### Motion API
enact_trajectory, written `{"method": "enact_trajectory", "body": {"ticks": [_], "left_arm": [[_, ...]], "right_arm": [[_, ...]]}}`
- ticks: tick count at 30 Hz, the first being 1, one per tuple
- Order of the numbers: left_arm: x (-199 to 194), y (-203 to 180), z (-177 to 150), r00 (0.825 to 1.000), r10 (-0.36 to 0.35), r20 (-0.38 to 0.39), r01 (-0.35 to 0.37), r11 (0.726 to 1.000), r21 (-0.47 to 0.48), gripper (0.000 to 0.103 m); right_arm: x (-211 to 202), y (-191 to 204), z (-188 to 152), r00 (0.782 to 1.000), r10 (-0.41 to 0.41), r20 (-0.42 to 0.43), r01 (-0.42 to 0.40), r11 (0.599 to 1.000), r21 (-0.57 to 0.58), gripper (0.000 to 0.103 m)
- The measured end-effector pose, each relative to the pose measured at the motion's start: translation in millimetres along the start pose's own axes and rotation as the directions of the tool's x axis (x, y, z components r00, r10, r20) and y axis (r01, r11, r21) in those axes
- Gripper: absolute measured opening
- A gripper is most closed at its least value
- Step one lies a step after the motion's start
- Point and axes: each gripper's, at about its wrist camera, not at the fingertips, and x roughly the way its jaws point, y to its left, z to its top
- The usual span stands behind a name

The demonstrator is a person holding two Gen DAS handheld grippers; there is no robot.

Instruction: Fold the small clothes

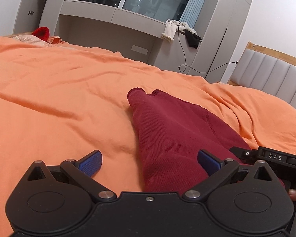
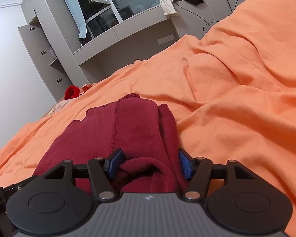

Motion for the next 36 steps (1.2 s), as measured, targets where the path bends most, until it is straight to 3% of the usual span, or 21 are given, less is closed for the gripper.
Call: {"method": "enact_trajectory", "body": {"ticks": [23, 29, 36], "left_arm": [[-0.6, 0.8, -0.8, 1.0, -0.004, -0.006, 0.004, 1.0, -0.009, 0.103], [11.0, 12.4, 13.6, 0.99, -0.066, -0.124, 0.058, 0.996, -0.068, 0.103], [41.3, 21.3, 31.5, 0.949, -0.151, -0.276, 0.133, 0.988, -0.084, 0.102]], "right_arm": [[-0.5, -0.1, -0.7, 1.0, 0.001, 0.001, -0.001, 1.0, -0.006, 0.066], [-0.8, -1.0, -0.4, 1.0, 0.001, 0.003, -0.001, 1.0, -0.015, 0.064], [0.8, -2.2, 1.2, 1.0, 0.014, -0.008, -0.014, 1.0, 0.004, 0.068]]}}
